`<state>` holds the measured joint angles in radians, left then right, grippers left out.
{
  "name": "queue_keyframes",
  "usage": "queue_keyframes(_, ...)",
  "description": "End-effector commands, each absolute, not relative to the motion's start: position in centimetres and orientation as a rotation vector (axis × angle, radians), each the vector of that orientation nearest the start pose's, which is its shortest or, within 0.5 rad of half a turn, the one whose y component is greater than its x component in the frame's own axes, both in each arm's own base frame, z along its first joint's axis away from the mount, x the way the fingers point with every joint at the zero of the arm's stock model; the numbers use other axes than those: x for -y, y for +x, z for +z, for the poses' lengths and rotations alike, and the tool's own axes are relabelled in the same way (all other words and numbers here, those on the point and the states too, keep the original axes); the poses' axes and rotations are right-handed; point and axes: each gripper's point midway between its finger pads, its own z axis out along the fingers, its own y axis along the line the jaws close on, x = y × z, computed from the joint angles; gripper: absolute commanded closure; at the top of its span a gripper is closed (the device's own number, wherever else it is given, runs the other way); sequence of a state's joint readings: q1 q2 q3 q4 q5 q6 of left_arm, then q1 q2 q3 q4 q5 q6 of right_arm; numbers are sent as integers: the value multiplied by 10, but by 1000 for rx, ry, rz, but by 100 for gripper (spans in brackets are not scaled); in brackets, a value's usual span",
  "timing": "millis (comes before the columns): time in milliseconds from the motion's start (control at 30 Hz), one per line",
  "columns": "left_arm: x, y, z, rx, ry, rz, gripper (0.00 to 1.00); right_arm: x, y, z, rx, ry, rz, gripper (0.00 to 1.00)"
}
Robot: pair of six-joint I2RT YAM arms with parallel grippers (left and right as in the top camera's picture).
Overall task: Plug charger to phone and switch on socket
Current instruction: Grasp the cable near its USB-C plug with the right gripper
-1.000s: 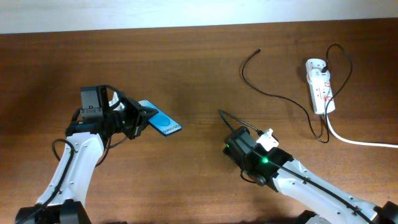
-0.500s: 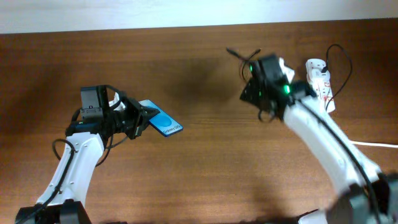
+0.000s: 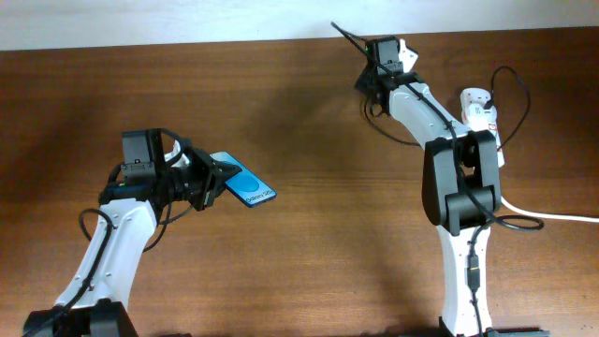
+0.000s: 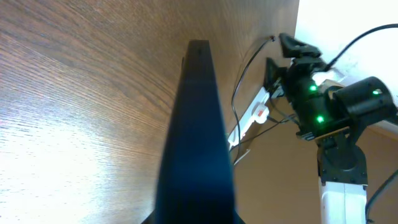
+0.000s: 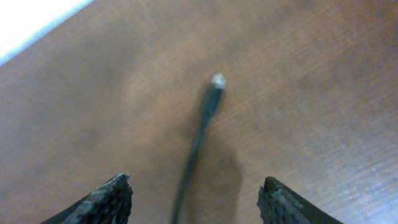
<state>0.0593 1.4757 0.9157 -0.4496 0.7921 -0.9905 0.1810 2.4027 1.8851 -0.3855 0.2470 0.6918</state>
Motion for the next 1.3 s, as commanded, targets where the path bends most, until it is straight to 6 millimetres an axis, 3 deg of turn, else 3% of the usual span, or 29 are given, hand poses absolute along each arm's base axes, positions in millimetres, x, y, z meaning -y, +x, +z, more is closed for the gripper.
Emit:
queue_keyframes(0,102,347,136,-2472,-1042,-1353,100,-73,609,20,-2317,704,31,34)
queue_keyframes(200,100,347,135,-2472,-1046,-1339,100,-68,603,-7,-2351,711,-33,50)
queue_keyframes(333,100,348,135,-2472,-1046,-1339,100,-66,589,-22,-2419,708,-85,76)
queue_keyframes(400,100,348,135,-2472,-1046,-1339,100,-68,579,-21,-2493,612,-142,82)
queue_keyframes(500,100,348,135,-2472,-1046,-1339,100,-69,560,0,-2601,515,-217,93)
queue_keyframes(600,101,347,135,-2472,-1045,-1340,100,-80,519,16,-2799,476,-230,96)
queue_keyframes(700,101,347,135,-2473,-1044,-1343,100,-110,439,11,-3160,431,-159,96)
queue_keyframes(767,101,347,135,-2472,-1044,-1342,100,-128,400,8,-3310,361,-163,91)
queue_keyframes(800,101,347,135,-2472,-1044,-1342,100,-141,392,8,-3341,211,-151,90)
queue_keyframes(867,101,347,135,-2472,-1044,-1342,100,-164,391,7,-3324,-15,-128,79)
queue_keyframes(933,101,347,135,-2473,-1044,-1343,100,-181,391,6,-3287,-168,-132,43)
queue_keyframes(1000,101,347,135,-2473,-1044,-1343,100,-187,393,6,-3266,-184,-123,35)
queue_keyframes(1100,101,347,135,-2473,-1045,-1343,100,-185,399,6,-3253,-166,-112,13)
queue_keyframes(1200,101,347,135,-2473,-1044,-1343,100,-177,399,8,-3267,-100,-122,10)
queue_keyframes(1233,101,347,135,-2473,-1045,-1343,100,-176,397,7,-3274,-70,-128,13)
queue_keyframes(1267,101,347,135,-2475,-1047,-1343,100,-179,396,7,-3273,-77,-129,23)
